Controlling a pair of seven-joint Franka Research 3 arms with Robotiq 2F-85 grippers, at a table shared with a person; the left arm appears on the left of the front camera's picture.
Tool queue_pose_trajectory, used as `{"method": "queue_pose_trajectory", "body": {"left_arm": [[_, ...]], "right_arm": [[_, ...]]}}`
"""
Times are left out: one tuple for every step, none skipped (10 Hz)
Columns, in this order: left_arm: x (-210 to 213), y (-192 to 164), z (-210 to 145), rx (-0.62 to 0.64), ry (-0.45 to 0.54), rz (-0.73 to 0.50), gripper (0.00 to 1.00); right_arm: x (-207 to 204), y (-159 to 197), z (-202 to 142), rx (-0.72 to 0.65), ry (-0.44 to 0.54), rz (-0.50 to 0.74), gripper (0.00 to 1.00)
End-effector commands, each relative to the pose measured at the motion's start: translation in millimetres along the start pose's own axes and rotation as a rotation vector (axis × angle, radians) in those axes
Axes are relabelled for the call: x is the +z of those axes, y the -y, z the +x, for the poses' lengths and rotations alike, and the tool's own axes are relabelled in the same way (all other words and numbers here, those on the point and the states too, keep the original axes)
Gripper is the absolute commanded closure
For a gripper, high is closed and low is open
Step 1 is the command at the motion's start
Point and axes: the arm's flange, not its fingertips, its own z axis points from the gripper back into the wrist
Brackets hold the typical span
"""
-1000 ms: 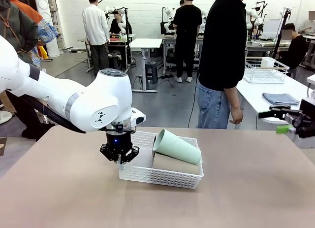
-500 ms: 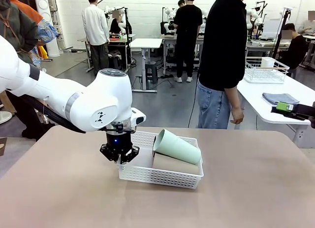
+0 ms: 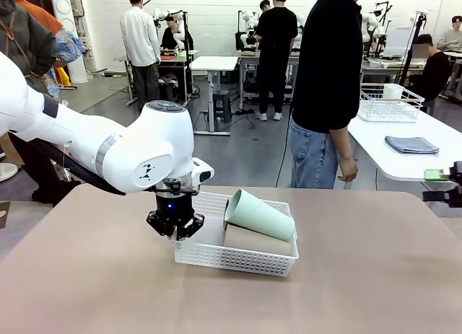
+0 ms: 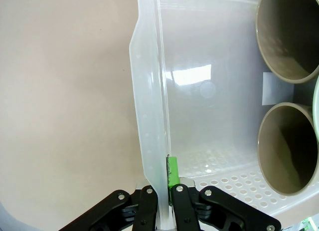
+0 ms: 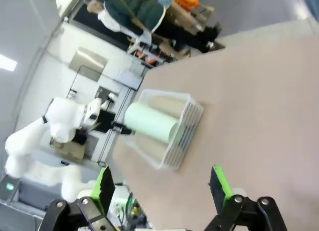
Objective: Clean and organize the cups into the basket.
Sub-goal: Move the Organizing basket back to the left side of the table.
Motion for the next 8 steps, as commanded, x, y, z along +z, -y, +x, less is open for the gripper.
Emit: {"method": "queue_pose_trajectory", "body": {"left_arm": [[1.2, 2.2, -0.7, 0.002, 0.009, 0.006, 1.0], [1.2, 2.2, -0.7, 0.002, 0.009, 0.006, 1.0], [1.2, 2.2, -0.7, 0.002, 0.009, 0.006, 1.0], [1.2, 2.2, -0.7, 0.002, 0.009, 0.006, 1.0], [1.2, 2.2, -0.7, 0.002, 0.009, 0.006, 1.0], [1.2, 2.2, -0.7, 0.002, 0.009, 0.006, 1.0], [1.2, 2.2, -0.7, 0.002, 0.009, 0.006, 1.0], [1.2, 2.2, -0.7, 0.002, 0.009, 0.006, 1.0]], "right_arm": [[37.5, -2.9, -10.6, 0.0, -0.023, 0.053, 0.0], [57.1, 5.5, -18.3, -0.019, 0.0, 0.055, 0.0], [77.6, 12.8, -27.4, -0.039, 0.003, 0.054, 0.0], [97.2, 20.7, -38.1, -0.057, -0.004, 0.041, 0.0], [113.3, 26.5, -46.6, -0.072, 0.008, 0.032, 0.0], [128.7, 26.2, -51.7, -0.055, 0.029, 0.066, 0.0], [101.2, 17.4, -47.0, -0.078, 0.02, 0.029, 0.0], [101.2, 17.4, -47.0, -0.078, 0.02, 0.029, 0.0]]}}
